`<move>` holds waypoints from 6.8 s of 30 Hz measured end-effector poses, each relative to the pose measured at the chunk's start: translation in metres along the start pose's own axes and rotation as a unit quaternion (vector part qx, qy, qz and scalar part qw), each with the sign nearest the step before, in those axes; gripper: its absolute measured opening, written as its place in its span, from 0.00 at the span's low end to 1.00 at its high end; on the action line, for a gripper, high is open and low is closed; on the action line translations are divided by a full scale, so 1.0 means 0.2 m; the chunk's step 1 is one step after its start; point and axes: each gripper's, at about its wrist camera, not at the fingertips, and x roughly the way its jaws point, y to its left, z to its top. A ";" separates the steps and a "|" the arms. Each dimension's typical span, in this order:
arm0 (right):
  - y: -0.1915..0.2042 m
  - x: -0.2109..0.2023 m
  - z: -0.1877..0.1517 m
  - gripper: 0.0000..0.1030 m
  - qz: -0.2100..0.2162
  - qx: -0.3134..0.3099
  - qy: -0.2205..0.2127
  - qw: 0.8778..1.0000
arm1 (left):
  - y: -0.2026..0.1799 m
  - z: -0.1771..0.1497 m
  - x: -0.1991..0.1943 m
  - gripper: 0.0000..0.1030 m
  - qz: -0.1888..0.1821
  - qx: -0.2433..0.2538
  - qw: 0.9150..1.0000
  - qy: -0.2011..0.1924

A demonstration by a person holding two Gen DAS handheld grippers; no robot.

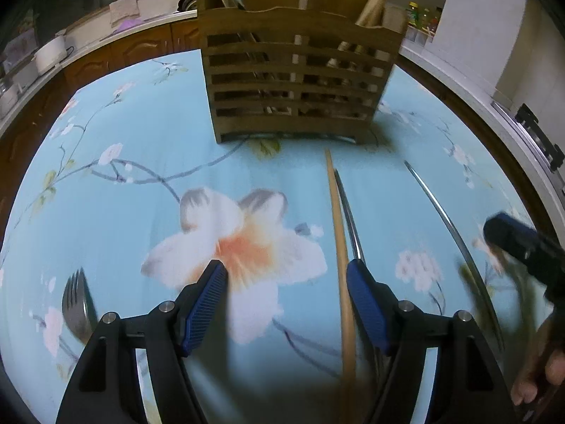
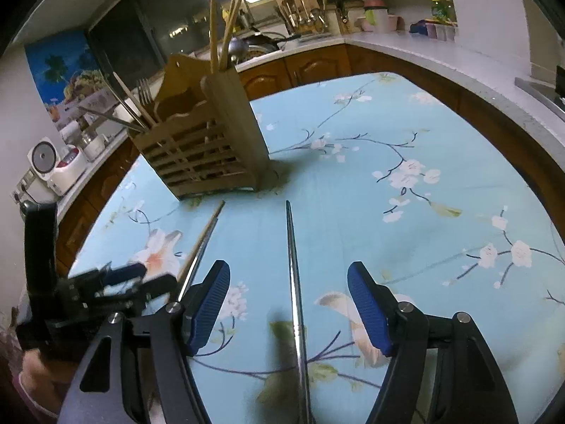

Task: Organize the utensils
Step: 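Move both open tools back over the remaining chopsticks, then grasp a wooden chopstick with the left tool while the right tool grasps a metal chopstick, then lift both held chopsticks and lower them into the wooden holder, then open both tools to release the chopsticks in the holder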

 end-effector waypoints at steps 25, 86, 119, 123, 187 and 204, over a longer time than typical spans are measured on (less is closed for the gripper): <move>-0.03 0.16 0.09 0.50 -0.011 -0.010 0.031 0.999 | -0.09 0.15 0.23 0.66 0.012 0.067 0.998 0.011; 0.28 -0.51 0.33 0.04 0.061 -0.060 -0.113 0.990 | 0.24 -0.06 -0.78 0.03 -0.105 -0.015 0.978 -0.178; 0.37 -0.53 0.87 0.04 0.078 -0.044 -0.219 0.972 | 0.30 0.44 -0.91 0.03 -0.072 -0.032 0.944 -0.321; 0.39 -0.51 1.00 0.04 0.072 -0.036 -0.244 0.966 | 0.31 0.55 -0.86 0.03 -0.059 -0.044 0.936 -0.345; 0.34 0.00 0.87 0.05 0.037 -0.026 -0.173 0.984 | 0.29 0.46 -0.16 0.05 -0.034 -0.069 0.954 -0.291; 0.27 -0.12 0.81 0.56 0.065 0.004 -0.186 0.980 | 0.30 0.34 -0.29 0.65 -0.012 -0.095 0.948 -0.305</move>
